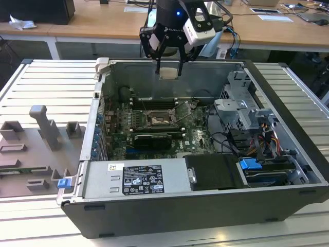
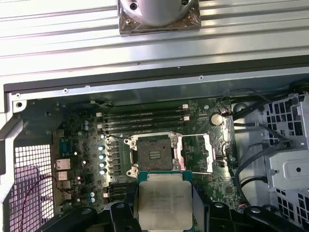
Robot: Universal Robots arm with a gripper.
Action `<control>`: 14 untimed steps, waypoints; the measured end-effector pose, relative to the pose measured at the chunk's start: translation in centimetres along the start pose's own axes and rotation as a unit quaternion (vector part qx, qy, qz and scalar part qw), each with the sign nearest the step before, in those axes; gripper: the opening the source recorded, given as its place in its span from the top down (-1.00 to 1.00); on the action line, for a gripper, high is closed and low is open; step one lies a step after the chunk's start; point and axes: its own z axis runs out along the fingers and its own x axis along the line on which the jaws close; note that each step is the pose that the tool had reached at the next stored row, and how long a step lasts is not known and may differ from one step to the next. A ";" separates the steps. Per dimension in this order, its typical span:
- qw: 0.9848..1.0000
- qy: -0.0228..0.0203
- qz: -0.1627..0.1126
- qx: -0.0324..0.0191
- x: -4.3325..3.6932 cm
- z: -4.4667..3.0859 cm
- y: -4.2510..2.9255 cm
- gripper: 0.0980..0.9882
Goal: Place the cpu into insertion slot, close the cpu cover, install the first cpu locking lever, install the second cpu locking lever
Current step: 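Place the cpu into insertion slot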
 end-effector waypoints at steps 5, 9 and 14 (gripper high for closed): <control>1.000 -0.001 0.008 0.000 0.00 0.00 0.00 0.01; 1.000 -0.001 0.014 0.000 0.00 0.01 0.00 0.01; 1.000 -0.002 0.024 0.000 0.00 0.02 0.00 0.01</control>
